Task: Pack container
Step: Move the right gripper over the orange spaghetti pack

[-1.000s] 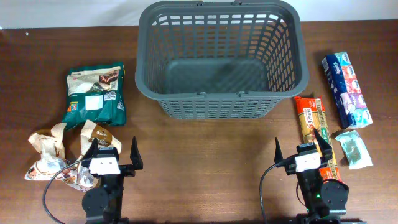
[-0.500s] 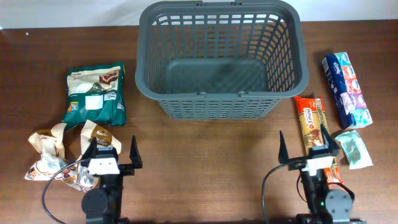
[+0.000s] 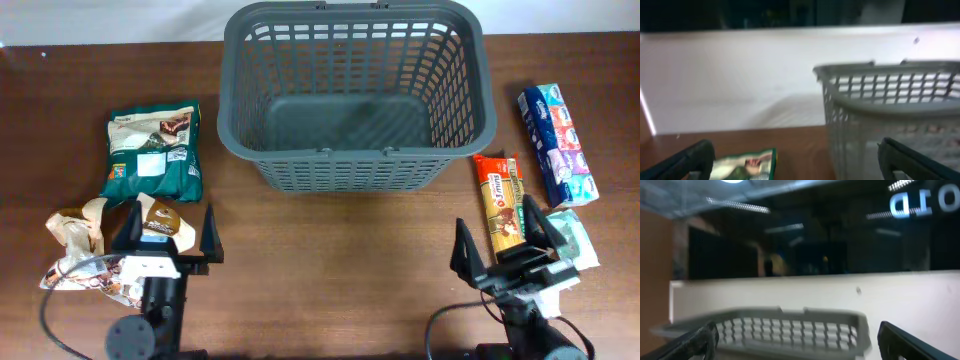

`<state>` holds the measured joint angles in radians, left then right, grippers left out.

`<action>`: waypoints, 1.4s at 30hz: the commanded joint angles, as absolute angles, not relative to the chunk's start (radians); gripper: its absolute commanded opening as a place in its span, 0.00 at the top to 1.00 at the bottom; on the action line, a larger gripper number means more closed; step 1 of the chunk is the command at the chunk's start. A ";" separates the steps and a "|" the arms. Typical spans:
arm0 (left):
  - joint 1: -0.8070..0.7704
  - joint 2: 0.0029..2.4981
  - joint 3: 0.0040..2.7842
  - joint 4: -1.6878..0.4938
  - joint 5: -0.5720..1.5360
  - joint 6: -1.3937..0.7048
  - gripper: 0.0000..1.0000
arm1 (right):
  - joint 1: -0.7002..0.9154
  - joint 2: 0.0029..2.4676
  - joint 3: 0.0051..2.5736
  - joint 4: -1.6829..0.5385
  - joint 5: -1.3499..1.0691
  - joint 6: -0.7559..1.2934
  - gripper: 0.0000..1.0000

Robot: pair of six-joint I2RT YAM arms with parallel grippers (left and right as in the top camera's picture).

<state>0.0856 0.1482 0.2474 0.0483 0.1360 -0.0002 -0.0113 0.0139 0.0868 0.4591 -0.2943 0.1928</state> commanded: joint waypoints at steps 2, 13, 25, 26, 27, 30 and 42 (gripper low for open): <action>0.086 0.352 0.469 0.034 0.237 0.006 0.01 | -0.007 0.017 0.228 0.458 -0.331 0.250 0.01; -0.059 0.772 0.905 -0.169 0.268 -0.037 0.01 | -0.007 0.280 0.707 0.064 -0.442 0.324 0.01; -0.103 0.860 1.017 -0.345 0.304 -0.038 0.01 | -0.007 0.707 1.449 -0.859 -0.528 0.176 0.01; -0.103 0.860 1.017 -0.360 0.304 -0.037 0.01 | -0.007 0.712 1.450 -0.880 -0.527 0.176 0.01; -0.103 0.860 1.017 -0.375 0.304 -0.033 0.01 | -0.007 0.716 1.447 -0.905 -0.525 0.172 0.01; -0.103 0.860 1.017 -0.408 0.301 0.010 0.01 | -0.007 0.729 1.444 -0.968 -0.463 0.164 0.01; -0.102 0.866 1.017 -0.489 0.149 0.054 0.01 | -0.007 0.786 1.522 -1.353 0.035 0.165 0.01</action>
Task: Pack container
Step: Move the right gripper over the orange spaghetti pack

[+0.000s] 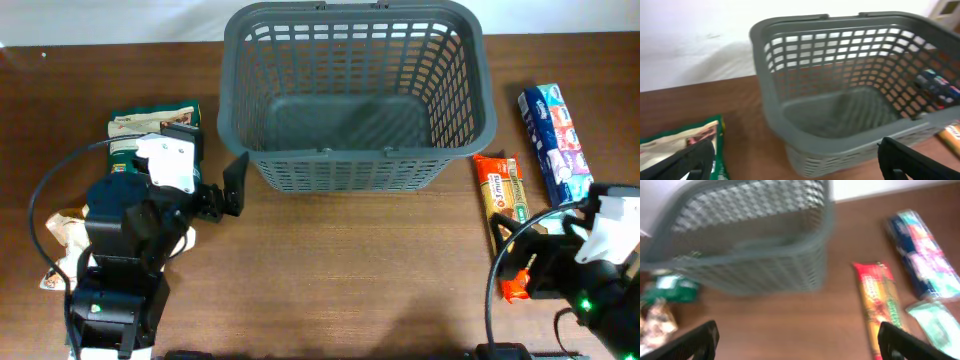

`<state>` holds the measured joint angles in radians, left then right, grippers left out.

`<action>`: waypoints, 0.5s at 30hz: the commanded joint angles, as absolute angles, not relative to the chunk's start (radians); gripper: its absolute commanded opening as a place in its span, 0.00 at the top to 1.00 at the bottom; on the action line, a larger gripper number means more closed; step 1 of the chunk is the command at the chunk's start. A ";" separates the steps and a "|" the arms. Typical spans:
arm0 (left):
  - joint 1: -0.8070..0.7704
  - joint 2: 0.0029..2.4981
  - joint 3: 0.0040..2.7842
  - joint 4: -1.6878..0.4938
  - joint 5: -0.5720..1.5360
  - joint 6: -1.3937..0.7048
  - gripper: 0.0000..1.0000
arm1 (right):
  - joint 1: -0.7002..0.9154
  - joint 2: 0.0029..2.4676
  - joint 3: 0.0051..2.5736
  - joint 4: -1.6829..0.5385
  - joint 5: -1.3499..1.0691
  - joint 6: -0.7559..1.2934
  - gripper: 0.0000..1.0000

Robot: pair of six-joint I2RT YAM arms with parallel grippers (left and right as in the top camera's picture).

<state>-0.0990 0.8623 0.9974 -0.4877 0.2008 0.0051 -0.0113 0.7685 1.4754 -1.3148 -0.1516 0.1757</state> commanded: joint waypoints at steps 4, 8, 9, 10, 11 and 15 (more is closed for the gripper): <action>-0.102 0.882 1.017 -0.487 0.149 0.104 0.01 | -0.007 0.822 1.529 -1.453 0.129 0.161 0.01; -0.102 0.907 1.017 -0.492 0.149 0.104 0.01 | -0.007 0.879 1.529 -1.524 0.224 0.145 0.01; -0.102 0.914 1.017 -0.498 0.149 0.104 0.01 | -0.007 0.899 1.529 -1.535 0.238 0.121 0.01; -0.102 0.919 1.017 -0.502 0.149 0.104 0.01 | -0.007 0.917 1.529 -1.541 0.257 0.100 0.01; -0.102 0.929 1.017 -0.508 0.149 0.104 0.01 | -0.007 0.950 1.529 -1.541 0.286 0.061 0.01; -0.102 0.944 1.017 -0.519 0.149 0.103 0.01 | -0.007 1.049 1.529 -1.512 0.338 -0.009 0.01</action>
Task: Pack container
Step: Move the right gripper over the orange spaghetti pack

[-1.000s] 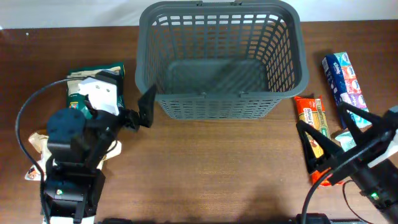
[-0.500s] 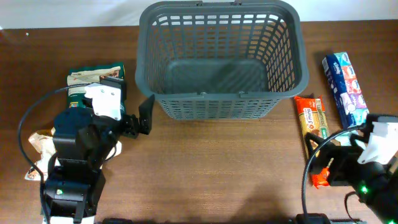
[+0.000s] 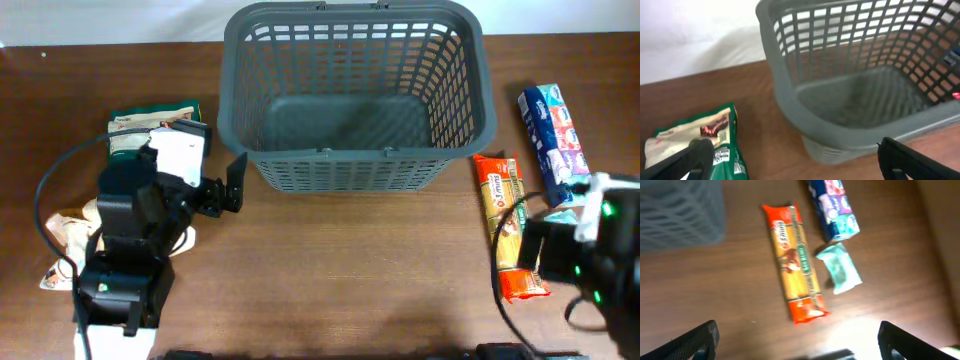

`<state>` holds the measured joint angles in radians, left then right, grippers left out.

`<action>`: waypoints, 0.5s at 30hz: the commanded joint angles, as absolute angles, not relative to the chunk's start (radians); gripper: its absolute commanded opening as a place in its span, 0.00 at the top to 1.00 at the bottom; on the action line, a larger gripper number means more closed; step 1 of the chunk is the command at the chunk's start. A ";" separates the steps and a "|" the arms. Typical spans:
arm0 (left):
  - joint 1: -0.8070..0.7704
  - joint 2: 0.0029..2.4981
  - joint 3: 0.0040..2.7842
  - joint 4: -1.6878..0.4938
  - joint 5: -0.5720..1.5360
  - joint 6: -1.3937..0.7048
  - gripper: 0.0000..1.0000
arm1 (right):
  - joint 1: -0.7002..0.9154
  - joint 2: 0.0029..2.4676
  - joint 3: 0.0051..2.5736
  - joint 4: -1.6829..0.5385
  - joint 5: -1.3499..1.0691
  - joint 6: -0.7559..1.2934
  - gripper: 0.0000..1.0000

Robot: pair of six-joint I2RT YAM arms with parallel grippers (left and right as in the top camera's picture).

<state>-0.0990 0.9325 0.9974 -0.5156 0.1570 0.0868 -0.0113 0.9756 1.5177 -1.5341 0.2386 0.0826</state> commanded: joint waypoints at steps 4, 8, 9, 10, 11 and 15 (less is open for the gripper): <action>-0.102 0.945 1.017 -0.518 0.149 0.103 0.01 | -0.018 1.165 1.528 -1.420 0.333 -0.065 0.01; -0.102 0.945 1.017 -0.517 0.149 0.104 0.01 | -0.074 1.294 1.528 -1.319 0.299 -0.156 0.01; -0.102 0.945 1.017 -0.517 0.149 0.104 0.01 | -0.091 1.320 1.528 -1.299 0.276 -0.178 0.01; -0.102 0.945 1.017 -0.517 0.149 0.104 0.01 | -0.125 1.358 1.528 -1.272 0.230 -0.191 0.01; -0.102 0.945 1.017 -0.517 0.148 0.104 0.01 | -0.154 1.382 1.528 -1.252 0.184 -0.192 0.01; -0.102 0.945 1.017 -0.517 0.149 0.104 0.01 | -0.292 1.451 1.528 -1.177 -0.041 -0.206 0.01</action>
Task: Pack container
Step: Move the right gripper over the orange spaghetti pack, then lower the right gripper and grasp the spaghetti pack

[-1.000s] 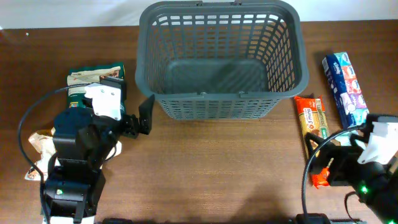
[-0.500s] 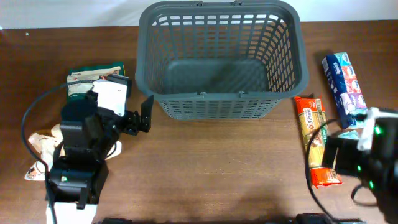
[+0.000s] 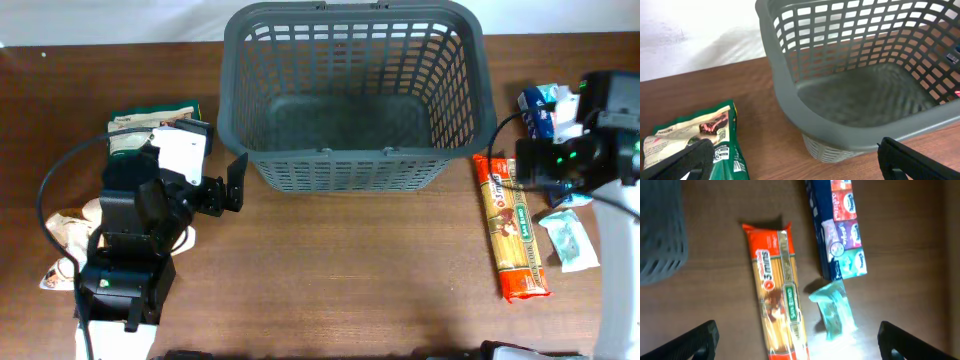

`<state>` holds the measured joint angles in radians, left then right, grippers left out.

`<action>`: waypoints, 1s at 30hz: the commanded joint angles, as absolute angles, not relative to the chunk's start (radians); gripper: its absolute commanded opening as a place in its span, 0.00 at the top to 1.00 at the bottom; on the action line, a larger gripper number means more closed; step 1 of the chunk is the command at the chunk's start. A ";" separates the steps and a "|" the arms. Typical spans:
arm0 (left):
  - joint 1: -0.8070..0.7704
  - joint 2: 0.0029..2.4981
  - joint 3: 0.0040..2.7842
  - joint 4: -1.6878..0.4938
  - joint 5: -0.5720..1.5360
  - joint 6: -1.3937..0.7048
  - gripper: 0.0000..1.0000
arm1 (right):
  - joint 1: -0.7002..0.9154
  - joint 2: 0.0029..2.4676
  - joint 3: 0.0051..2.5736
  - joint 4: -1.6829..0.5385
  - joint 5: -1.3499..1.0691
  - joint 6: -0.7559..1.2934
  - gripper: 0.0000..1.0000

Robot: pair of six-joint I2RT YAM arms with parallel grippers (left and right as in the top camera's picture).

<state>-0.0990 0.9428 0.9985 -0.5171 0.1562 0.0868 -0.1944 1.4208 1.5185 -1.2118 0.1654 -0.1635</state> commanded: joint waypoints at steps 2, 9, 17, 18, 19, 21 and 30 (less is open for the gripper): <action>-0.102 0.945 1.017 -0.517 0.148 0.104 0.01 | -0.358 1.480 1.528 -1.167 -0.136 -0.240 0.01; -0.102 0.953 1.017 -0.517 0.148 0.104 0.01 | -0.486 1.632 1.528 -1.240 -0.397 -0.415 0.01; -0.102 0.984 1.017 -0.517 0.148 0.104 0.01 | -0.478 1.759 1.528 -1.267 -0.382 -0.442 0.01; -0.102 0.989 1.017 -0.517 0.148 0.104 0.01 | -0.478 1.769 1.528 -1.269 -0.369 -0.442 0.01; -0.102 0.995 1.017 -0.517 0.148 0.104 0.01 | -0.478 1.781 1.527 -1.268 -0.340 -0.445 0.01; -0.102 1.005 1.017 -0.517 0.148 0.104 0.01 | -0.478 1.796 1.521 -1.266 -0.303 -0.464 0.01; -0.102 1.020 1.017 -0.509 0.104 0.104 0.01 | -0.478 1.850 1.389 -1.176 -0.206 -0.463 0.01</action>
<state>-0.0990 1.0061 1.0046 -0.5114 0.1482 0.0868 -0.4820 1.8248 1.4464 -1.1999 -0.2508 -0.4496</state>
